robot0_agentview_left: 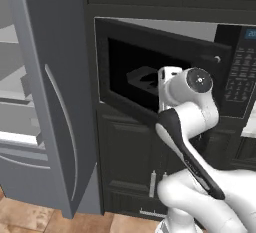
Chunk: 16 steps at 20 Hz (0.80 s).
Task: Place the tupperware containing the fish and eggplant meal in the microwave. Close the microwave door and press the start button to reheat the meal.
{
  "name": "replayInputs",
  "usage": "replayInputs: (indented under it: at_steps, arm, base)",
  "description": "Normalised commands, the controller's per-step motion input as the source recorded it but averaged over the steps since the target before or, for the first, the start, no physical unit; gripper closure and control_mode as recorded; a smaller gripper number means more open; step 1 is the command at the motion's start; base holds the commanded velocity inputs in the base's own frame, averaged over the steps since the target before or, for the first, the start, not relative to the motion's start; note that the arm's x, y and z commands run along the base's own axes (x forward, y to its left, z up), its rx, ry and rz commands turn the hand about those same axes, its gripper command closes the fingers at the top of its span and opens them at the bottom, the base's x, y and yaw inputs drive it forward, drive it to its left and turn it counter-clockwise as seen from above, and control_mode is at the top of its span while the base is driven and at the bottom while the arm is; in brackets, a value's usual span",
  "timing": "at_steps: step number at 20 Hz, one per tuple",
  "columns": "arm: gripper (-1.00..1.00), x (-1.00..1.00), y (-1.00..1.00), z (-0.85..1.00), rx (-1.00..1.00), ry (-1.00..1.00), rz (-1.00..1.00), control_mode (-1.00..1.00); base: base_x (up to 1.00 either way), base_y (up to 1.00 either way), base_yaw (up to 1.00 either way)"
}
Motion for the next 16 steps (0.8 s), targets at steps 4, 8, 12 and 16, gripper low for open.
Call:
replayInputs:
  at_steps: [4, 8, 12, 16]
  arm:
    - [-1.0, 1.0, -0.69, 0.18, 0.0, 0.14, -0.28, -1.0]
    - [-1.0, 1.0, -0.57, 0.1, 0.0, 0.07, -0.34, -1.0]
    - [-1.0, 1.0, -0.71, 0.08, 0.0, 0.0, -0.32, -1.0]
    - [-1.0, 0.94, -0.86, 0.0, 0.13, -0.19, -0.16, -1.0]
  base:
    - [0.0, 0.0, 0.0]
    - [0.0, 0.0, 0.0]
    - [0.0, 0.0, 0.0]
    - [0.0, 0.0, 0.0]
